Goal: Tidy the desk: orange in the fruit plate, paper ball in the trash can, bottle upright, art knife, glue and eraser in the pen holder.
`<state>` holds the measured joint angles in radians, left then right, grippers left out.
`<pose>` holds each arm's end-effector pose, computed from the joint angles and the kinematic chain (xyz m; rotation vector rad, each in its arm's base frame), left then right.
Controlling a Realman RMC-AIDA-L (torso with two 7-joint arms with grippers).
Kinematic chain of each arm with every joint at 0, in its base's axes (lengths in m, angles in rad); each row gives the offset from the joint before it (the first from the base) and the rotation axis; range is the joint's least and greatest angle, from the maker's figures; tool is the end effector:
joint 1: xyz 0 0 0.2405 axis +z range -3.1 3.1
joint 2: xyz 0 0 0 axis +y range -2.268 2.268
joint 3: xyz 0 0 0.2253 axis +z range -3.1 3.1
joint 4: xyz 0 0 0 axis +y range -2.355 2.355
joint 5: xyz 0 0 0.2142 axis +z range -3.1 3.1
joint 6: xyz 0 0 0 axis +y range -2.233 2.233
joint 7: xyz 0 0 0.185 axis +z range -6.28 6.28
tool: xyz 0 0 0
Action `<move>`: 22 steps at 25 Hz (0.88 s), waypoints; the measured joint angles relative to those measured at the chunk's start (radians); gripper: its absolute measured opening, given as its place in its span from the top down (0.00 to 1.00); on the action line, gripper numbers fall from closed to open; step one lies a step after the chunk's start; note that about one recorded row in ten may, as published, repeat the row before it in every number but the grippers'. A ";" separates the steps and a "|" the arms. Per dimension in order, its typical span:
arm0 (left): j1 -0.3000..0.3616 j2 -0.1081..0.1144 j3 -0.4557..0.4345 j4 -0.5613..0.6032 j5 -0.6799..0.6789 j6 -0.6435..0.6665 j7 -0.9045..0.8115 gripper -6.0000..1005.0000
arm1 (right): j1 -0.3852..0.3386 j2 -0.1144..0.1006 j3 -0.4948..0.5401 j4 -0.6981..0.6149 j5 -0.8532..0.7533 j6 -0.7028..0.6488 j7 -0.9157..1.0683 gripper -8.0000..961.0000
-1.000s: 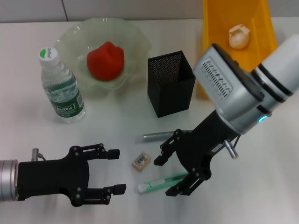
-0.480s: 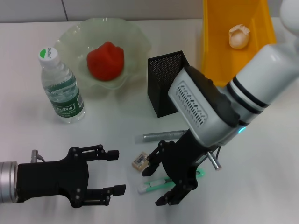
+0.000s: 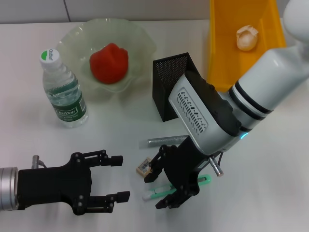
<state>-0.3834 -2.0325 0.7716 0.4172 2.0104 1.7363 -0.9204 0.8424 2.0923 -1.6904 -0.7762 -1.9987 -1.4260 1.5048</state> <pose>-0.2609 0.2355 -0.0496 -2.9173 -0.3565 -0.8094 0.1306 0.2874 -0.1391 2.8217 0.3553 0.1810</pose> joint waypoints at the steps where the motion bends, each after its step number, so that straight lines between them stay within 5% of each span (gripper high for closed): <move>1: 0.000 0.000 0.000 0.000 0.000 0.000 -0.001 0.22 | 0.000 0.000 0.000 0.000 0.000 0.001 0.000 0.36; 22: 0.003 -0.005 0.000 0.000 0.001 -0.020 -0.003 0.22 | -0.010 0.000 -0.096 0.010 0.025 0.108 0.008 0.51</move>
<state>-0.3804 -2.0371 0.7716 0.4171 2.0115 1.7161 -0.9235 0.8324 2.0923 -1.7862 -0.7659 -1.9742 -1.3181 1.5125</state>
